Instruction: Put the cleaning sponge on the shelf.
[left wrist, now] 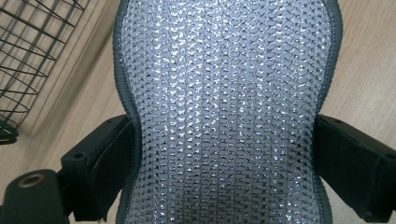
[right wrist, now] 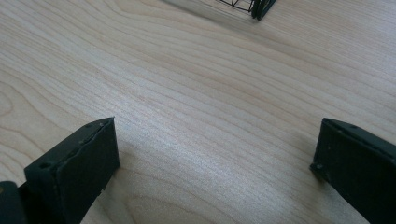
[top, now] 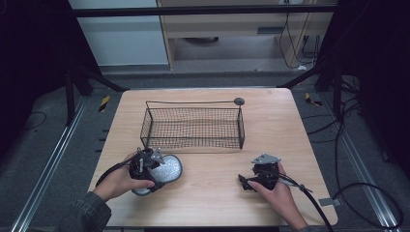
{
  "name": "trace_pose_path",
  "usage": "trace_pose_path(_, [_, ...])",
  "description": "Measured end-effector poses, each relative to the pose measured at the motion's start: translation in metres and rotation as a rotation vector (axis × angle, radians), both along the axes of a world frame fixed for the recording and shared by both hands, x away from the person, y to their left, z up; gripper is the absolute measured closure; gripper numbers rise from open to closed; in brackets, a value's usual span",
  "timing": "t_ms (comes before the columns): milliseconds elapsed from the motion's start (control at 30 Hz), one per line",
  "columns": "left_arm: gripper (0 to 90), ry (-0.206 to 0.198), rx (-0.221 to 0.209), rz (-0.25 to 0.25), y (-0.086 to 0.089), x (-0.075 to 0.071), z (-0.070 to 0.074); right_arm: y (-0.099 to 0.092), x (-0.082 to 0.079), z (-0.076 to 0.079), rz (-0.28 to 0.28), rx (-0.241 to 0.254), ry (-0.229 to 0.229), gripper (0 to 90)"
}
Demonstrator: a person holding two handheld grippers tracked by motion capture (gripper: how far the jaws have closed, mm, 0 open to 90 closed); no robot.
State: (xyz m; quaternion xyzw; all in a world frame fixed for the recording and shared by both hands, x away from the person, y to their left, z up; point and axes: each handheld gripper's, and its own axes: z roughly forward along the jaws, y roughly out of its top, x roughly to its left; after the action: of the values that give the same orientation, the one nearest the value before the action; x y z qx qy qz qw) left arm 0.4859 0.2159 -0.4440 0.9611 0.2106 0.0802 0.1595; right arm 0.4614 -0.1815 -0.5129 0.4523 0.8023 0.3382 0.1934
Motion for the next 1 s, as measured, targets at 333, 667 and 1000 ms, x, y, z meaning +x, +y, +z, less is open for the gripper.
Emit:
trace_pose_path(333, [8.8,-0.043,0.006,-0.012,0.005,0.0,0.017,0.0,-0.001,0.0,-0.007,0.002,-0.001,0.4])
trace_pose_path(667, [8.8,-0.089,0.016,-0.006,0.008,0.004,0.039,0.001,-0.001,0.0,-0.01,0.003,-0.005,0.4])
trace_pose_path(1000, [8.6,-0.16,0.036,-0.044,0.001,0.002,0.065,0.001,-0.002,0.0,-0.011,0.002,-0.004,0.4])
